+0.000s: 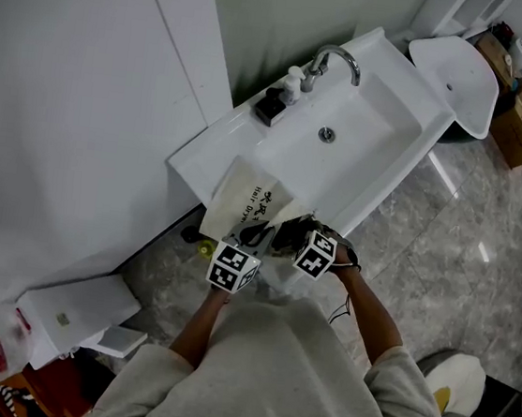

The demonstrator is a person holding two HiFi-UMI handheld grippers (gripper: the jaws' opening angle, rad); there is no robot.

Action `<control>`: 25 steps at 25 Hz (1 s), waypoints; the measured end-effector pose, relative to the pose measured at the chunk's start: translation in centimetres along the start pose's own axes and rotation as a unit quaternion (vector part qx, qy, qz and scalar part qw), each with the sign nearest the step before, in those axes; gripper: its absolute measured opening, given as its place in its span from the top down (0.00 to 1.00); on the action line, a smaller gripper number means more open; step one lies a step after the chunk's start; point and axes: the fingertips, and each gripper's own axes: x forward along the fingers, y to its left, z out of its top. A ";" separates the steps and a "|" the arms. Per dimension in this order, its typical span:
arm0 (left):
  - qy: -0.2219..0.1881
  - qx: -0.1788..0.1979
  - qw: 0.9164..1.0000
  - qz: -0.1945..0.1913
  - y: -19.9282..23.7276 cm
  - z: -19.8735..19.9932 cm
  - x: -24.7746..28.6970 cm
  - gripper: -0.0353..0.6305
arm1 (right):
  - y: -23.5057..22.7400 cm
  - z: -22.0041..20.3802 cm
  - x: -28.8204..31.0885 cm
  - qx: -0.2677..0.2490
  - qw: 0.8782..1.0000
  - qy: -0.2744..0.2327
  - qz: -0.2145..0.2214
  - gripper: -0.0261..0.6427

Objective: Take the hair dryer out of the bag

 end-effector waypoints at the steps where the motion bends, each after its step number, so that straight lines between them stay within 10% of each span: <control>1: 0.000 -0.001 1.000 0.002 0.1 0.0 0.0 0.90 | 0.0 -0.3 -0.2 0.003 1.000 -0.005 0.000 0.72; 15: 0.011 -0.002 1.000 0.013 0.4 -0.3 0.5 0.90 | 0.9 -3.2 -5.0 0.082 0.991 -0.107 -0.006 0.72; 25: 0.013 0.009 1.000 0.016 -0.5 -0.2 0.3 0.90 | 0.0 -2.6 -9.5 0.231 0.941 -0.247 -0.015 0.72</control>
